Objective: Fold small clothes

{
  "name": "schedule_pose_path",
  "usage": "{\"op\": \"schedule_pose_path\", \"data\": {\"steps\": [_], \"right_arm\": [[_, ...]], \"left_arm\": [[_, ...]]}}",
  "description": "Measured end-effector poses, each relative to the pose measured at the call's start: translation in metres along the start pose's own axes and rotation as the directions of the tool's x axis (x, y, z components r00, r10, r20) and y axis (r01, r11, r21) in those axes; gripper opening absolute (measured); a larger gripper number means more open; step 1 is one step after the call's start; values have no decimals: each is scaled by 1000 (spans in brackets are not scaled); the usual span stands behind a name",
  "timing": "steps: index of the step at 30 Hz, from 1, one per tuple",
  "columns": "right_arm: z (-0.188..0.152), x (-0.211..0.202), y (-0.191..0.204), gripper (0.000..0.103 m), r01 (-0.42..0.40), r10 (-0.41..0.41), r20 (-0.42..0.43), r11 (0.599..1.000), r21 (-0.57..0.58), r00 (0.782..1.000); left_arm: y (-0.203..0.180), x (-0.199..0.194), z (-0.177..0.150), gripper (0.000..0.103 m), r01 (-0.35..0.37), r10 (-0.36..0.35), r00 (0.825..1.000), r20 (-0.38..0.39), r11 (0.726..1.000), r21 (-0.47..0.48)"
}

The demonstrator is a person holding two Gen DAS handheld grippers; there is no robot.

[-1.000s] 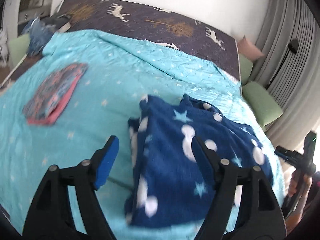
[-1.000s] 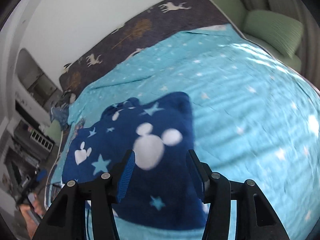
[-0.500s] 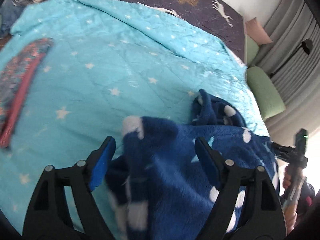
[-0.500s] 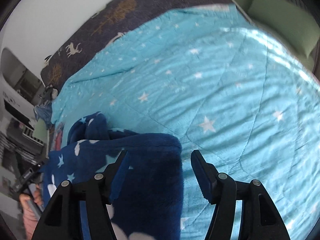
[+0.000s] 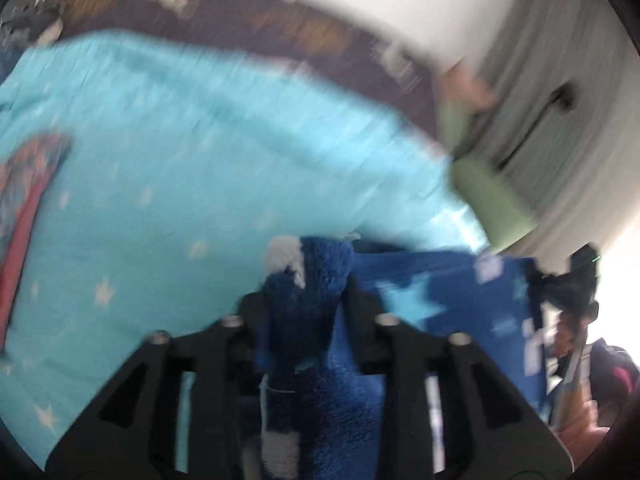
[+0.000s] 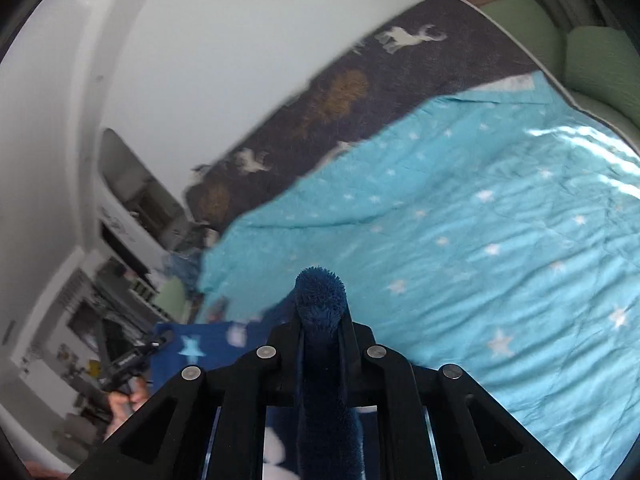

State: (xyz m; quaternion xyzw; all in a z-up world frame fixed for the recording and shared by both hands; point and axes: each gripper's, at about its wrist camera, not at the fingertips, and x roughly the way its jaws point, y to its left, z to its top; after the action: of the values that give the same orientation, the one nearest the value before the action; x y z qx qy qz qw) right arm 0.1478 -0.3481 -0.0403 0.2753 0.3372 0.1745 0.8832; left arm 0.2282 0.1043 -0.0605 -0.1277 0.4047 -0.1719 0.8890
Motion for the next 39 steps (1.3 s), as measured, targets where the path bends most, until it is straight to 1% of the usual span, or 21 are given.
{"op": "schedule_pose_path", "data": {"steps": [1,2,4,6,8,10,12,15,17,19,20,21,22,24,26,29,31,33,35,38,39], "right_arm": [[-5,20,-18,25,78,-75,-75,996,46,994],[-13,34,-32,27,185,-172,-143,979,81,975],[-28,39,-46,27,276,-252,-195,955,109,948],[-35,21,-44,28,260,-242,-150,959,115,959],[-37,-7,-26,29,272,-265,-92,960,73,960],[-41,-30,0,30,237,-235,-50,971,24,971],[-45,-46,28,30,163,-164,-32,986,-46,986],[-72,-59,72,37,-14,7,-55,992,-129,998],[-95,-44,86,41,-92,75,-126,986,-136,989],[-114,-18,80,41,-15,-10,-199,992,-126,980],[-121,-5,72,40,45,-71,-227,992,-115,971],[-131,7,62,31,94,-117,-251,990,-104,961],[-138,10,57,26,110,-131,-249,989,-97,960],[-139,-3,64,26,129,-149,-212,986,-105,966],[-134,-19,75,29,166,-187,-206,980,-113,961],[-133,-51,101,36,124,-152,-162,977,-173,975],[-140,-67,109,49,82,-111,-143,977,-194,983],[-149,-67,113,54,56,-88,-156,979,-197,984],[-164,-51,106,54,76,-117,-212,979,-189,970],[-187,-25,84,53,232,-281,-303,954,-190,910],[-192,-26,82,52,237,-284,-298,954,-184,912]], "left_arm": [[7,14,-5,37,-60,59,996,-60,998,-12],[13,24,-14,37,-116,113,988,-109,993,-28],[15,13,-20,42,-97,93,993,-73,994,-45],[9,-16,-20,57,-105,105,994,3,994,-43],[3,-45,-19,59,-99,101,993,60,994,-49],[-9,-72,-20,60,-55,59,992,115,998,-35],[-28,-98,-35,68,13,-14,988,155,1000,6],[-49,-92,-60,71,52,-60,989,139,997,56],[-48,-68,-81,71,-31,28,998,60,998,52],[-33,-34,-110,74,-207,208,978,-32,977,45],[-28,-28,-120,77,-200,201,978,-51,979,32],[-16,-30,-128,77,-146,144,989,-44,988,-42],[-8,-36,-129,77,-109,106,994,-36,989,-101],[-3,-56,-124,76,-71,68,997,-21,984,-163],[-9,-76,-121,75,-87,92,995,31,986,-139],[-18,-100,-122,75,-56,63,995,78,995,-87],[-20,-100,-132,76,-83,87,994,62,994,-76],[-16,-90,-145,76,-143,143,990,-5,987,-73],[-9,-76,-153,77,-149,145,988,-59,986,-79],[6,-80,-164,79,-89,79,995,-62,981,-172],[9,-89,-163,79,-82,74,996,-49,978,-193]]}}
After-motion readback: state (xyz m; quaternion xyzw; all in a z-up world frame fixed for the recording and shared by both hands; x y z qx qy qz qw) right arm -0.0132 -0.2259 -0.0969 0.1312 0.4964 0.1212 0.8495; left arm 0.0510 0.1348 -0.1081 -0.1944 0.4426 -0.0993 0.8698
